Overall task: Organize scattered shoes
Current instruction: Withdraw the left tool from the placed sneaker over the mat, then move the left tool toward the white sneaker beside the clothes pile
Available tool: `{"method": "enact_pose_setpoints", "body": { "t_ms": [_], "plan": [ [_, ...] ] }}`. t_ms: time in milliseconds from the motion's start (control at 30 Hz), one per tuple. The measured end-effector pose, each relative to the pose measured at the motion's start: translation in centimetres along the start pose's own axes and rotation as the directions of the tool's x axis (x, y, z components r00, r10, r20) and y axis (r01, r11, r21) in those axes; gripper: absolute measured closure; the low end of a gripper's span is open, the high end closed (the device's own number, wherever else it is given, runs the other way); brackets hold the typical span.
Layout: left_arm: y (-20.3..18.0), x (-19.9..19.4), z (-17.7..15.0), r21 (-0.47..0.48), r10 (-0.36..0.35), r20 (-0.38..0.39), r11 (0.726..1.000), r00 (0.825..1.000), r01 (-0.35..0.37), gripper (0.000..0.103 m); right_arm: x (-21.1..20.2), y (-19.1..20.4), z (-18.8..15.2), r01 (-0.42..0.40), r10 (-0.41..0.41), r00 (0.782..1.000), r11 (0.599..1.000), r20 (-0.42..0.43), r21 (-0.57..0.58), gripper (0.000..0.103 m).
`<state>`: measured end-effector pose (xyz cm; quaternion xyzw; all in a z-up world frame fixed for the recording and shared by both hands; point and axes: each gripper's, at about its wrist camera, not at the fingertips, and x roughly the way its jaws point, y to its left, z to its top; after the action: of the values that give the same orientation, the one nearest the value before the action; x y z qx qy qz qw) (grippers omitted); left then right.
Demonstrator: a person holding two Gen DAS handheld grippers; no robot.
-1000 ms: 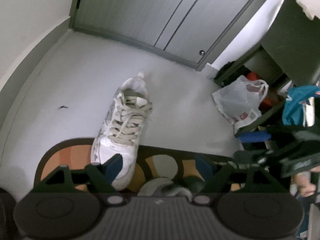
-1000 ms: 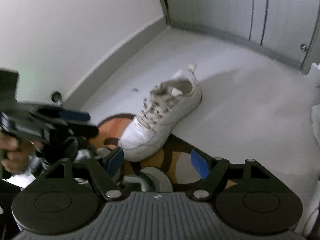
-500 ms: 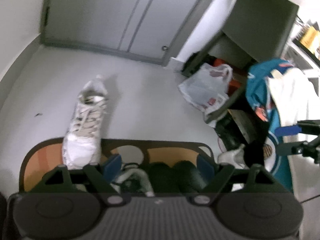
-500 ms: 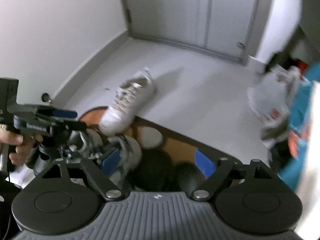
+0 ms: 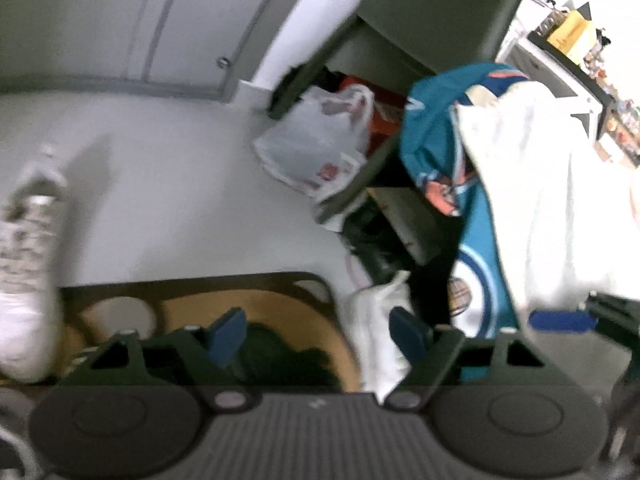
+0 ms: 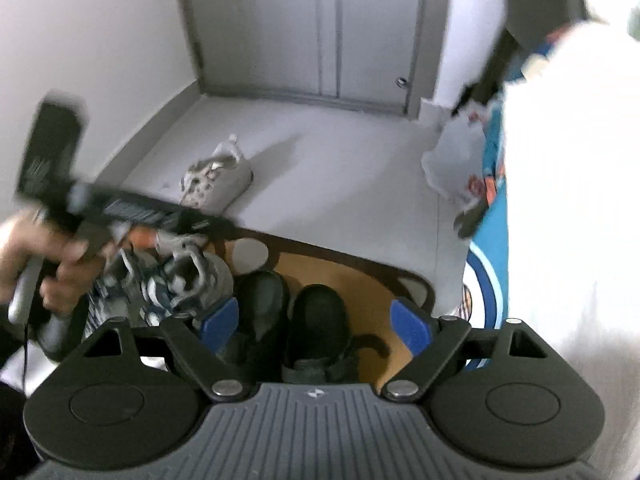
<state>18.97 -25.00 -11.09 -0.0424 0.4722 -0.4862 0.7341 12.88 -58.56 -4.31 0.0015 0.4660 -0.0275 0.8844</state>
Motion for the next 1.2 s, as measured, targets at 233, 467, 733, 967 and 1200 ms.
{"method": "enact_pose_setpoints", "body": {
  "t_ms": [233, 467, 733, 967, 1200],
  "plan": [
    [-3.3, 3.5, -0.6, 0.014, -0.093, 0.016, 0.996, 0.996, 0.093, 0.022, -1.0, 0.2, 0.6, 0.002, 0.003, 0.998, 0.998, 0.067, -0.068, 0.016],
    [-3.1, 4.9, -0.8, -0.012, -0.129, 0.037, 0.992, 0.991, 0.129, 0.021, -0.6, -1.6, 1.1, 0.047, -0.046, 0.998, 0.999, 0.048, -0.018, 0.016],
    [-3.6, 6.9, -1.5, 0.010, -0.254, -0.020, 0.967, 0.967, 0.254, 0.020, -0.2, -1.8, 0.9, 0.040, -0.039, 0.999, 0.999, 0.029, -0.022, 0.014],
    [-2.4, 7.8, -1.9, -0.030, -0.302, -0.061, 0.953, 0.951, 0.301, 0.020, 0.0, -2.0, 1.1, 0.022, -0.022, 1.000, 0.999, -0.021, -0.028, 0.013],
    [-1.9, 10.6, -2.4, -0.094, -0.366, -0.107, 0.929, 0.924, 0.357, 0.022, -0.7, -3.9, 0.7, 0.065, -0.064, 0.997, 0.997, -0.031, 0.049, 0.013]
  ]
}}
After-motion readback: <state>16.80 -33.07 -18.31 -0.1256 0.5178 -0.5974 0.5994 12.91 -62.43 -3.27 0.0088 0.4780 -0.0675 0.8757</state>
